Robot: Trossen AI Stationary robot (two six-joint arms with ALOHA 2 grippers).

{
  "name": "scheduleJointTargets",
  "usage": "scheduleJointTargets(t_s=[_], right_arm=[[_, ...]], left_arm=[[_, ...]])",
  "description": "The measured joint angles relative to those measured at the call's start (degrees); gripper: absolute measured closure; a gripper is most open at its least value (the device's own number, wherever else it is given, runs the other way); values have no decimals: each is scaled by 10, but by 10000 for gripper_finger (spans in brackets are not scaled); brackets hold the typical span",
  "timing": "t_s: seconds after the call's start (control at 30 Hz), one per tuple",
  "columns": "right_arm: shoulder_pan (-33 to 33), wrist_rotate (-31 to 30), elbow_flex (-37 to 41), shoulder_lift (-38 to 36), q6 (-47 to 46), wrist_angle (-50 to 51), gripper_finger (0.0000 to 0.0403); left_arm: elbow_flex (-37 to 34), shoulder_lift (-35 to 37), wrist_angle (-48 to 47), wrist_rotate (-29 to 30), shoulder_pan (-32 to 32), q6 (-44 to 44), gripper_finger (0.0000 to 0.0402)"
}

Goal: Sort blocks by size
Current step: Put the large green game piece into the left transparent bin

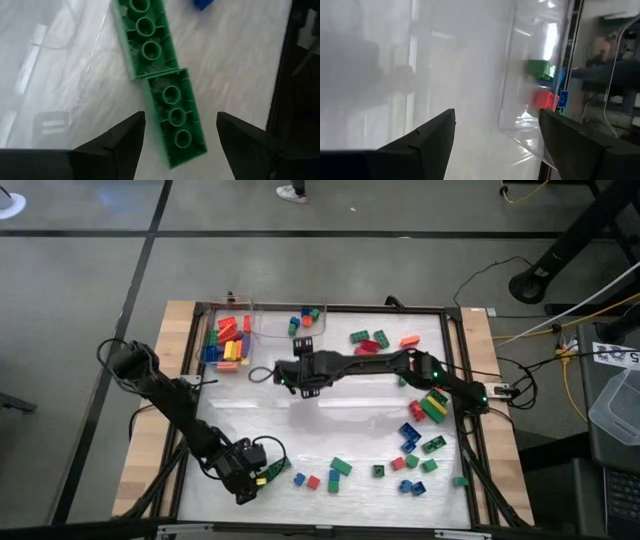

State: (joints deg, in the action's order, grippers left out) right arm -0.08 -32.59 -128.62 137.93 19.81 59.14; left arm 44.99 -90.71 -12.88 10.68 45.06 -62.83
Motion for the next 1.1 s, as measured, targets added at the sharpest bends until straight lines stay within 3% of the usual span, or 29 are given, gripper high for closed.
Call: scheduleJointTargets(t_s=[0.43, 0.6, 0.8, 0.97, 1.1], right_arm=[[108, 0, 0, -1, -85, 38, 118], [141, 115, 0, -1, -186, 42, 118], [174, 270, 0, -1, -293, 42, 118], [205, 307, 0, -1, -377, 43, 118], [228, 317, 0, -1, -431, 44, 118]], left_arm=[[2, -42, 4, 5, 1, 19, 166], [3, -44, -4, 5, -1, 28, 171], [3, -44, -32, 6, -3, 0, 224], [2, -44, -38, 7, -3, -3, 273], [2, -42, -38, 6, -3, -3, 279]])
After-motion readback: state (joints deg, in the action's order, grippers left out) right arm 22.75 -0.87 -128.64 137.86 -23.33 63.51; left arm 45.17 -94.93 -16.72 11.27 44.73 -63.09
